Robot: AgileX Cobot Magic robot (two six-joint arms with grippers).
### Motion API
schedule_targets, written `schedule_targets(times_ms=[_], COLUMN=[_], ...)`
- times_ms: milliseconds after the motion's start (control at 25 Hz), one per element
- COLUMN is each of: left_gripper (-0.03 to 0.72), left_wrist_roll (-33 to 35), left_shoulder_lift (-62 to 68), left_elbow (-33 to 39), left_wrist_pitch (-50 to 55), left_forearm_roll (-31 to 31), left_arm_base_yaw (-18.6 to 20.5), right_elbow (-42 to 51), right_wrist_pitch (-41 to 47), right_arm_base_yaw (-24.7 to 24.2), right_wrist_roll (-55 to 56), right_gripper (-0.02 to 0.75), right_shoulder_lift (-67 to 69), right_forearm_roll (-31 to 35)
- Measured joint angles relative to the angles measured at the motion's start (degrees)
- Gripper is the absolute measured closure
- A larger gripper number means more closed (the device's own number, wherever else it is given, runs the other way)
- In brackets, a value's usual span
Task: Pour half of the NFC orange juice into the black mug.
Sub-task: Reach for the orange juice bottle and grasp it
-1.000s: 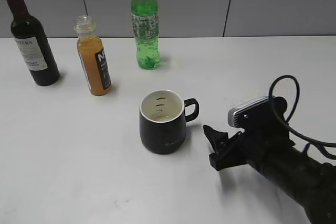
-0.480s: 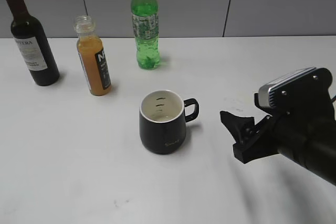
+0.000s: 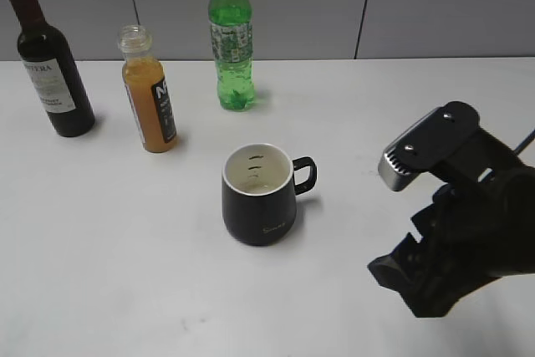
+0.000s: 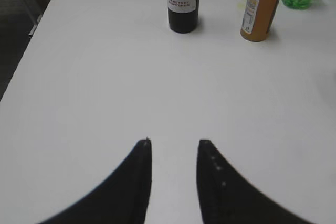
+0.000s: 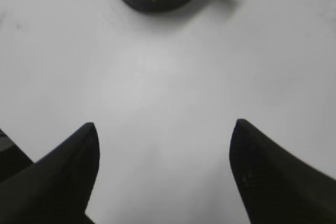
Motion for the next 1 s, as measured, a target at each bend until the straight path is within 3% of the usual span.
schedule_targets(times_ms=[200,520,1000], left_gripper=[0.451,0.451,0.451], left_wrist_roll=[0.00,0.00,0.00], left_shoulder_lift=[0.00,0.00,0.00], left_elbow=[0.00,0.00,0.00], left_wrist_pitch=[0.00,0.00,0.00], left_forearm_roll=[0.00,0.00,0.00], left_arm_base_yaw=[0.00,0.00,0.00], right_elbow=[-0.32,-0.39,2.80], right_wrist_pitch=[12.80,28.53,39.48], right_arm_base_yaw=[0.00,-1.62,-21.40], right_wrist_roll=[11.07,17.95,18.46], right_gripper=[0.150,0.150,0.150], right_shoulder_lift=[-8.54,-27.50,-54.49], right_forearm_roll=[-11.44,-13.99,-16.54])
